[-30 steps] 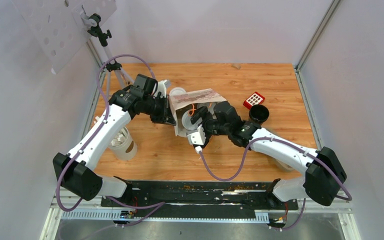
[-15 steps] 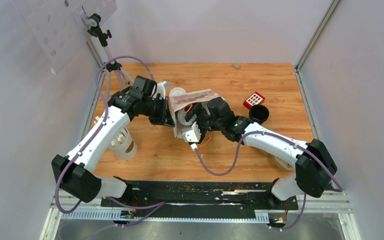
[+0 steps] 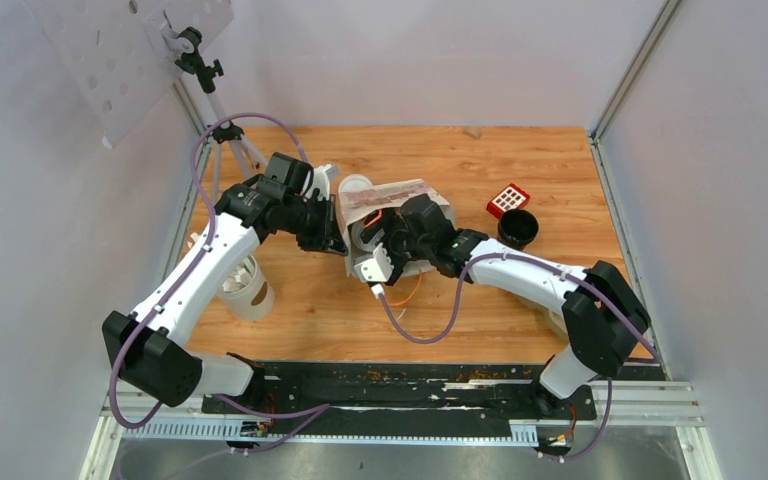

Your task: Pack the takeout coffee

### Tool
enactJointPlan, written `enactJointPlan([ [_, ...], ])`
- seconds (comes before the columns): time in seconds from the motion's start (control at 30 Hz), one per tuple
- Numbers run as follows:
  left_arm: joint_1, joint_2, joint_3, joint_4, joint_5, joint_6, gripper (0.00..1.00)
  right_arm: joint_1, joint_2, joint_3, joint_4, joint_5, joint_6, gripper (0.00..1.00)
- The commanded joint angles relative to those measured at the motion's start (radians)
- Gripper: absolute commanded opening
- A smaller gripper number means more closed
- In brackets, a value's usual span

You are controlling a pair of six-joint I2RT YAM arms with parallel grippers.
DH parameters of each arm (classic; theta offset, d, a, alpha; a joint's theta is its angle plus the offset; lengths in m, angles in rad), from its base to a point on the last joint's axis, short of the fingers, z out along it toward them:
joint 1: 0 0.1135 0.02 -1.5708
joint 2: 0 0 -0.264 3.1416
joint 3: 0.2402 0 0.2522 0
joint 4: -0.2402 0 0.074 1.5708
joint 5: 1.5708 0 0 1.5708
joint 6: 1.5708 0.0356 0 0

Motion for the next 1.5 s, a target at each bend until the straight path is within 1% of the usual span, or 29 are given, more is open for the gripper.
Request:
enactJointPlan([
  [0.0,0.003,-0.041,-0.001,-0.01,-0.001,0.013,0.0,-0.003,0.028,0.032,0.059,0.025,-0.002,0.75],
  [0.33,0.003,-0.044,0.002,-0.009,0.001,0.004,0.0,-0.005,0.073,0.029,0.104,0.034,0.012,0.74],
  [0.57,0.003,-0.062,-0.002,-0.001,0.013,-0.01,0.0,-0.012,0.099,0.036,0.105,0.031,0.018,0.74],
  [0.87,0.003,-0.069,-0.032,0.001,0.012,-0.019,0.0,-0.014,0.121,0.01,0.23,0.032,0.03,0.73],
  [1.03,0.003,-0.067,-0.034,0.004,0.015,-0.024,0.0,-0.015,0.148,0.018,0.263,0.039,0.036,0.73],
  [1.17,0.003,-0.064,-0.029,0.011,0.013,-0.025,0.0,-0.015,0.157,0.017,0.261,0.033,0.046,0.73],
  [1.4,0.003,-0.086,-0.052,0.014,0.009,-0.032,0.0,-0.015,0.168,0.037,0.209,0.013,0.057,0.73],
  [1.47,0.003,-0.086,-0.052,0.013,0.01,-0.032,0.0,-0.015,0.18,0.042,0.226,0.018,0.068,0.73],
])
